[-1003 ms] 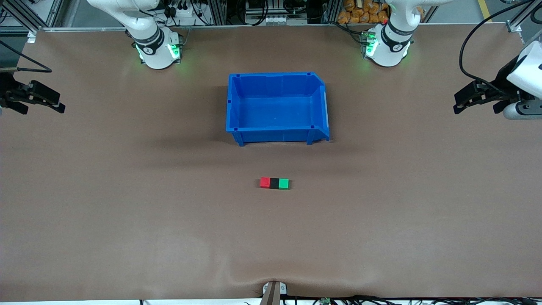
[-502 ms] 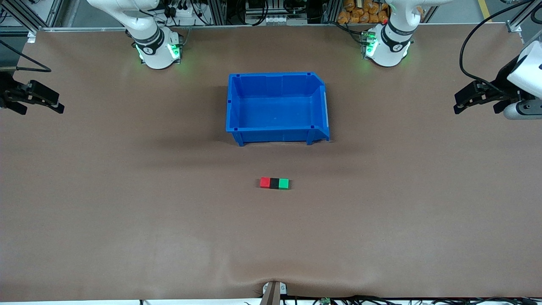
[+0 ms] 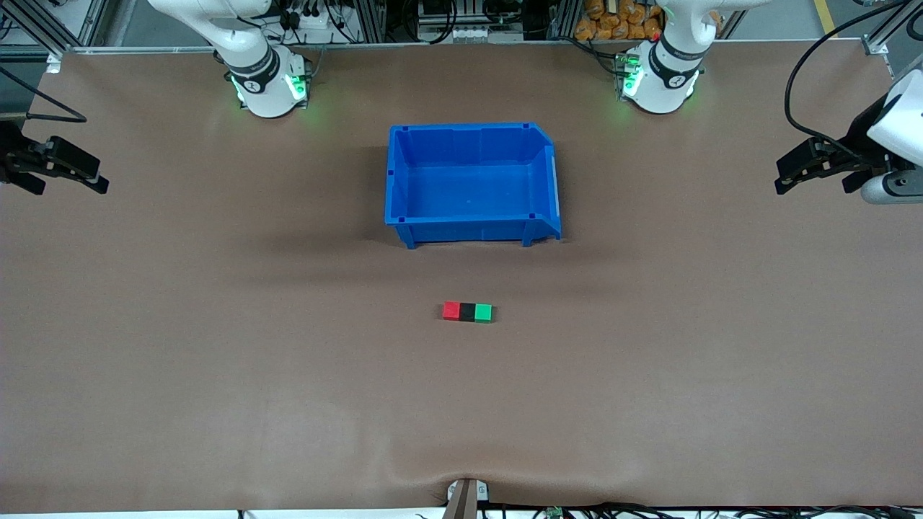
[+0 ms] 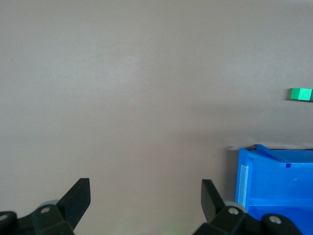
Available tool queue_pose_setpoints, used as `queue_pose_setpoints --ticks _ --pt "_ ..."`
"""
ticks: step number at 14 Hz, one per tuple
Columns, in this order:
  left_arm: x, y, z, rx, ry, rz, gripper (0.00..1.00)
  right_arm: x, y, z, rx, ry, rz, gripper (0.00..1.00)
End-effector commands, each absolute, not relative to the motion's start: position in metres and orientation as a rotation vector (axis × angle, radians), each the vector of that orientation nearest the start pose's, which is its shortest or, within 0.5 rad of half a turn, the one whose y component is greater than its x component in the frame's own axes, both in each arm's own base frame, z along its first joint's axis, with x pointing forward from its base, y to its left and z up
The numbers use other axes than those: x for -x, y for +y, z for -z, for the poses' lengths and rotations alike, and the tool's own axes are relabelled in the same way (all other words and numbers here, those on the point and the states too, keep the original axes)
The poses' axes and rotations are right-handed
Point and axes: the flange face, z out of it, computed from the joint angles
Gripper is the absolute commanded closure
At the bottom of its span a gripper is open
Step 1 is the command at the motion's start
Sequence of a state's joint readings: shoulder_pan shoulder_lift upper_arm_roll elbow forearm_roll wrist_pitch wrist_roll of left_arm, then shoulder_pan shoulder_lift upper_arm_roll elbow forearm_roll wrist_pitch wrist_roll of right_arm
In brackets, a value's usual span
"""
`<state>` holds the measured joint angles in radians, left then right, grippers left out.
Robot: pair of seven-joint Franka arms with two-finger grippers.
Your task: Attach green and red cubes to black cube
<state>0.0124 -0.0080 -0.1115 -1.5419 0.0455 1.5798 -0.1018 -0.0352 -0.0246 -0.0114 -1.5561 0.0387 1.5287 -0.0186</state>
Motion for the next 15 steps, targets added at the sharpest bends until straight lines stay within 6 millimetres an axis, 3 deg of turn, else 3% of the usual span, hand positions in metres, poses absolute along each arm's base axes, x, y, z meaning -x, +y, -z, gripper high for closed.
queue_pose_setpoints --ticks 1,6,15 --pt "-0.5506 -0.0474 -0.6491 3.086 -0.014 0.084 0.00 -0.5334 -0.0176 -0.6458 3.114 0.087 0.005 0.00" --pt "-0.5504 -0.0491 -0.6469 3.086 -0.014 0.078 0.00 -0.5321 -0.0165 -0.6420 3.145 0.198 -0.028 0.00" --pt "-0.5509 -0.0491 -0.6460 3.086 -0.014 0.075 0.00 -0.5326 -0.0150 -0.6405 3.161 0.194 -0.033 0.00"
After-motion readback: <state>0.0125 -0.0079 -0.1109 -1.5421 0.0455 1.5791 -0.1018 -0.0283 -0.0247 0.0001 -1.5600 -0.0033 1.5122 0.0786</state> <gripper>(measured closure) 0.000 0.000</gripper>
